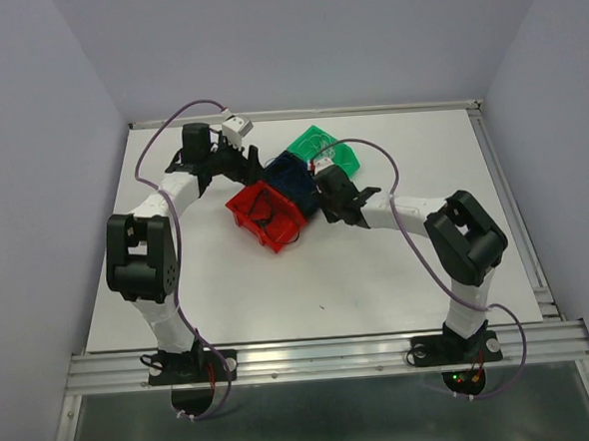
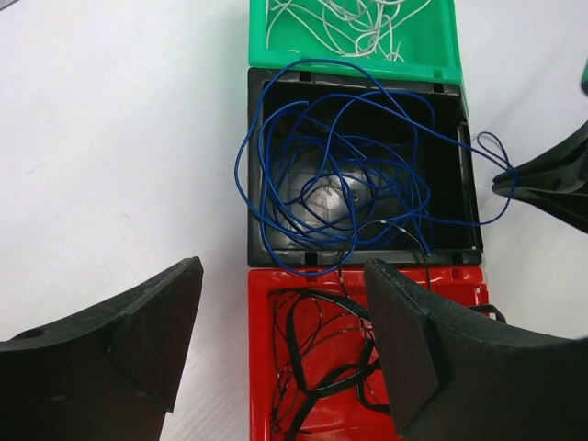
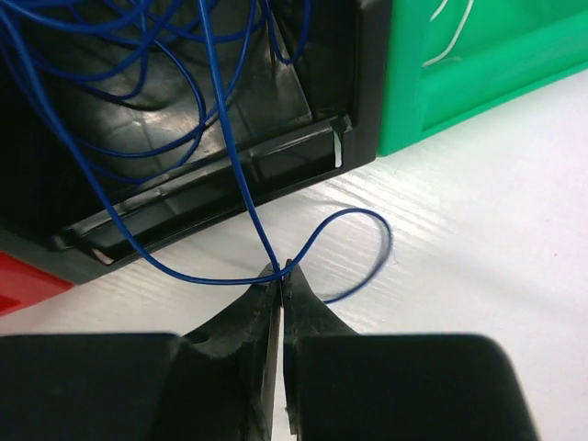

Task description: Untangle the cables

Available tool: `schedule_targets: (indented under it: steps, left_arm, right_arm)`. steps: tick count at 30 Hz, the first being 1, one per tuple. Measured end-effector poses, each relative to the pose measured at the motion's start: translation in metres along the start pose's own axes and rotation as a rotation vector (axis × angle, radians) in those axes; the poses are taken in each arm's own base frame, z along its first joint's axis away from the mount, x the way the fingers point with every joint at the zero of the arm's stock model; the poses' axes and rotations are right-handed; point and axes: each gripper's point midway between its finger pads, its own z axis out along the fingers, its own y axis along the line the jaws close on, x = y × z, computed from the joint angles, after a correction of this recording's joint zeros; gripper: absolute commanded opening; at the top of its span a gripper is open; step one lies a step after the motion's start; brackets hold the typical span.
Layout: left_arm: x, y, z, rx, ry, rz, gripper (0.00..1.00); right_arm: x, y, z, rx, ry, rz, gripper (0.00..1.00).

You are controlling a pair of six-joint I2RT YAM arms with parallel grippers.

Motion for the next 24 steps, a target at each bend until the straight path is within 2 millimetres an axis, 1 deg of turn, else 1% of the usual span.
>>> schedule_targets:
  steps: [5,7,9,13,16,19,21,24]
  left_arm:
    - [-0.004,-0.004,0.001,0.006,-0.010,0.019,0.77]
    - [-0.005,-0.009,0.003,0.015,-0.008,0.027,0.76]
    - [-0.005,-0.014,0.006,0.027,-0.006,0.034,0.73]
    - [-0.004,-0.021,0.013,0.044,-0.003,0.042,0.70]
    - [-0.001,-0.022,0.018,0.049,0.005,0.040,0.67]
    - [0.005,-0.019,0.023,0.049,0.016,0.033,0.64]
    - [0.009,-0.017,0.026,0.047,0.025,0.027,0.63]
    - [0.014,-0.016,0.028,0.045,0.035,0.020,0.63]
  right_arm:
    - [-0.033,0.000,-0.026,-0.040,-0.089,0.025,0.07]
    - [-0.051,0.001,-0.037,-0.058,-0.128,0.031,0.07]
    - [-0.066,0.003,-0.041,-0.073,-0.153,0.034,0.07]
    - [-0.088,0.009,-0.047,-0.110,-0.190,0.030,0.07]
    - [-0.103,0.018,-0.046,-0.146,-0.208,0.023,0.06]
    - [-0.114,0.029,-0.040,-0.191,-0.214,0.019,0.05]
    - [-0.115,0.036,-0.034,-0.217,-0.208,0.015,0.04]
    - [-0.111,0.046,-0.020,-0.254,-0.184,0.009,0.03]
